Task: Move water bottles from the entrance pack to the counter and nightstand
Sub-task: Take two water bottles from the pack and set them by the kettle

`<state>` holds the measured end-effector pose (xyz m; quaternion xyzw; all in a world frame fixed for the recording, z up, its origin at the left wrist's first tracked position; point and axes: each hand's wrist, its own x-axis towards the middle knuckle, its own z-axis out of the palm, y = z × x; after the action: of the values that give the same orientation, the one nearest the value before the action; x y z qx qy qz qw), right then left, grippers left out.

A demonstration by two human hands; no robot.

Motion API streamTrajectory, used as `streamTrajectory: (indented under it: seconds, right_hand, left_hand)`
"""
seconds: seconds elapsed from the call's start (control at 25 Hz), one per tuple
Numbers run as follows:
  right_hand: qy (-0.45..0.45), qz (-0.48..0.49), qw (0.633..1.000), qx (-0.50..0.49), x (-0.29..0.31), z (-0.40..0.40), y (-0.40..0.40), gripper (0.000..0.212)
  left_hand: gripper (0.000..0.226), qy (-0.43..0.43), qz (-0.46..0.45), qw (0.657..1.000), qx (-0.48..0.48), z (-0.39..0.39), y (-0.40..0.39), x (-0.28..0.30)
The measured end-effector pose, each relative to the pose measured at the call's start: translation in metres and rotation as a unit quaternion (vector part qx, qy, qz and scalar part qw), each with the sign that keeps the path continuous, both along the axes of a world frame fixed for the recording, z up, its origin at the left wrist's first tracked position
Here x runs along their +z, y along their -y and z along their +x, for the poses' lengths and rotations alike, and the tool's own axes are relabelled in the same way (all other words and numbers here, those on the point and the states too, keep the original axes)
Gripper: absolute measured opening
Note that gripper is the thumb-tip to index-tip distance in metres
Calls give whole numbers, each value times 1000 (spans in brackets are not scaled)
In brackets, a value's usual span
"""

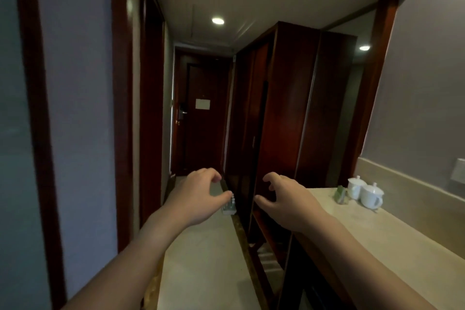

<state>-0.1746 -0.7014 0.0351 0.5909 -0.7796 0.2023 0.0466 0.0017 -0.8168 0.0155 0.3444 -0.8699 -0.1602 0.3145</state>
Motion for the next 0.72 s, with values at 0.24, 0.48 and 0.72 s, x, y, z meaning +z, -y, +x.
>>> streamTrajectory:
  seconds: [0.24,0.48,0.72]
  right_hand:
    - [36,10,999,-6,-29,-86,156,58]
    - [33,-14,999,4,-62,-202,350,59]
    - [54,-47,997,28,-37,-286,548,66]
  left_hand:
    - [49,19,-1,1000,-11,-93,154,-18]
    - [54,59,-44,997,24,-198,331,-36]
    - [57,63,-84,991,81,-263,506,-1]
